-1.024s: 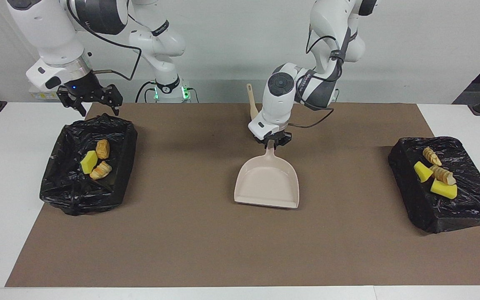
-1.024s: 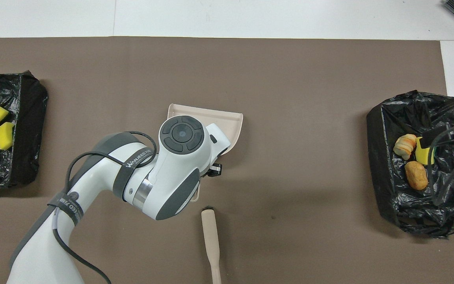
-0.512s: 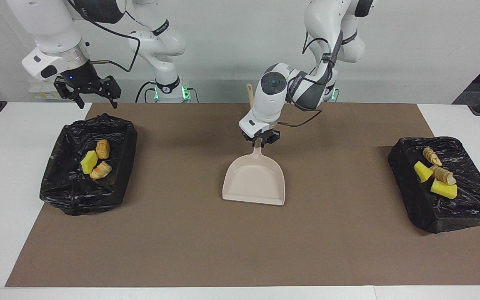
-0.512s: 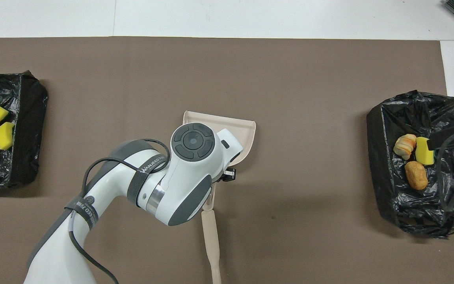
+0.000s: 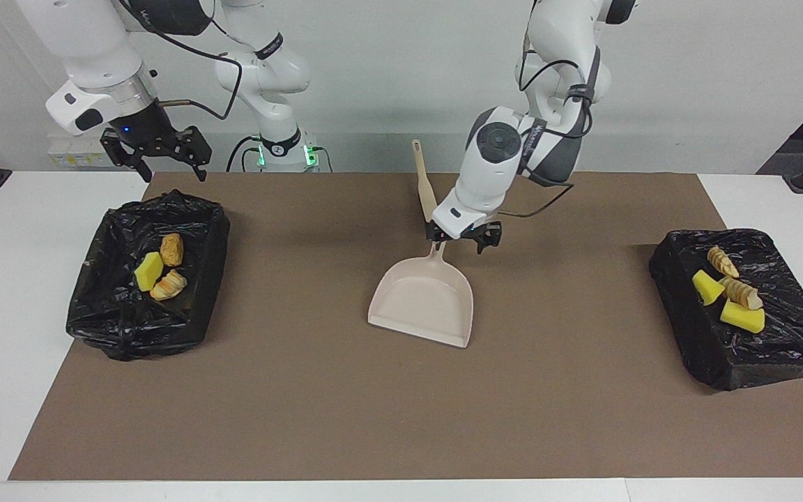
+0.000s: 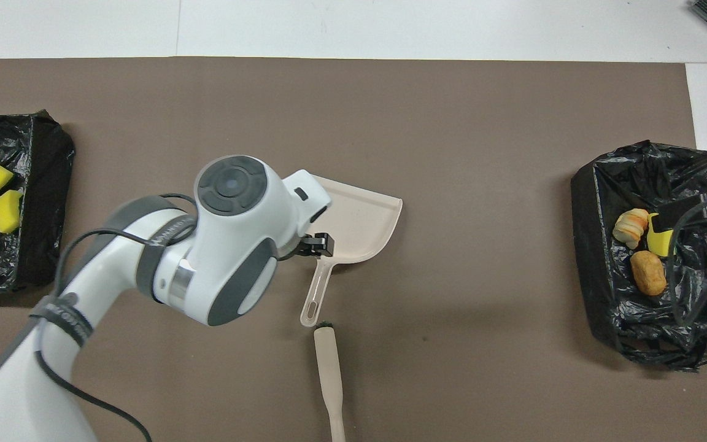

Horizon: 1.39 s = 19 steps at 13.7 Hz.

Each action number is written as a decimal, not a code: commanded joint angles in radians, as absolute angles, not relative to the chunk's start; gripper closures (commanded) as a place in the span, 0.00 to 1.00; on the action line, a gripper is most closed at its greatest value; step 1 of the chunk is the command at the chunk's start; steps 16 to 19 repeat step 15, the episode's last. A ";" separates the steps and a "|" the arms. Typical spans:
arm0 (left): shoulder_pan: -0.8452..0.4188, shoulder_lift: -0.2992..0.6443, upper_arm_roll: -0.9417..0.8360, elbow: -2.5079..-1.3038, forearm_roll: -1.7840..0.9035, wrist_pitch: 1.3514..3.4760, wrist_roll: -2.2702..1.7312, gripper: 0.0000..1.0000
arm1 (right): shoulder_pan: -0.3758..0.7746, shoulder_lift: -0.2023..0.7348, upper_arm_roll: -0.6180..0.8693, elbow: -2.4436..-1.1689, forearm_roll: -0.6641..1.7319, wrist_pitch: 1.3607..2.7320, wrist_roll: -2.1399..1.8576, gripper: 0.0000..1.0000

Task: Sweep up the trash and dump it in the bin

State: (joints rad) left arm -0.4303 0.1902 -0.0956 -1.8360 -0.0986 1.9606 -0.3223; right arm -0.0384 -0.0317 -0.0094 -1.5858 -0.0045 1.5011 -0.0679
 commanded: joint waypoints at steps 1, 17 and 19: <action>-0.287 0.060 -0.098 -1.861 -0.101 1.859 -0.124 0.00 | -0.035 -0.041 -0.011 -1.586 0.014 1.493 -0.049 0.00; -0.055 -0.011 -0.089 -1.539 0.018 1.552 0.153 0.00 | -0.035 -0.034 -0.006 -1.575 0.021 1.476 -0.043 0.00; -0.055 -0.011 -0.089 -1.539 0.018 1.552 0.153 0.00 | -0.035 -0.034 -0.006 -1.575 0.021 1.476 -0.043 0.00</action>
